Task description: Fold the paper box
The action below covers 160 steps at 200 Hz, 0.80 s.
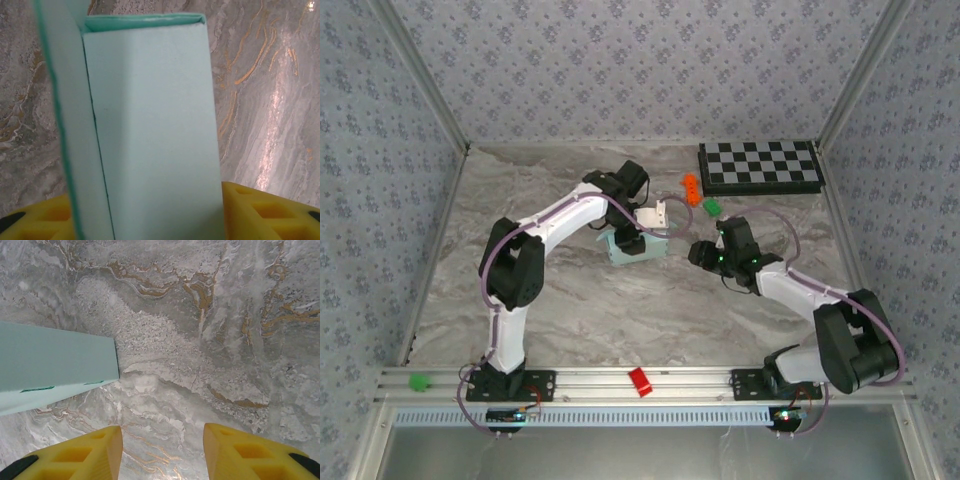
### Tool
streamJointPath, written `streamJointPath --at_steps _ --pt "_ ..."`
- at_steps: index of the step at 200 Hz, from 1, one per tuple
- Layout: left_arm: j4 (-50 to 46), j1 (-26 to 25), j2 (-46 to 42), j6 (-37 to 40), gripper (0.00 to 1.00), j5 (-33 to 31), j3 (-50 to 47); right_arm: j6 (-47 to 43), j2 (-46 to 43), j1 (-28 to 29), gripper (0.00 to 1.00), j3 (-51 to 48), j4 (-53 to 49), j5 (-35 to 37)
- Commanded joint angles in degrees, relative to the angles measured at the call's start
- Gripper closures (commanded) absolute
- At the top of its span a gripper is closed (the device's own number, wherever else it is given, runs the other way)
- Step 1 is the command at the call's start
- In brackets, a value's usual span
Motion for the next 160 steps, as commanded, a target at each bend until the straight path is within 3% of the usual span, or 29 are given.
streamJointPath --at_steps 1,97,124,160 --pt "-2.4 0.1 1.0 1.3 0.42 1.6 3.2 -0.9 -1.2 -0.5 0.52 -0.7 -1.6 1.3" --pt "-0.9 0.0 -4.7 -4.2 0.25 -0.8 4.3 -9.3 -1.7 -1.1 0.47 4.6 -8.4 0.8" --pt "3.8 -0.1 -10.5 -8.6 0.24 -2.7 0.2 -13.4 -1.7 -1.8 0.46 8.1 -11.5 -0.2" --pt "17.1 0.5 -22.3 -20.2 0.19 -9.3 -11.3 -18.9 -0.9 -2.4 0.45 13.5 -15.0 -2.8"
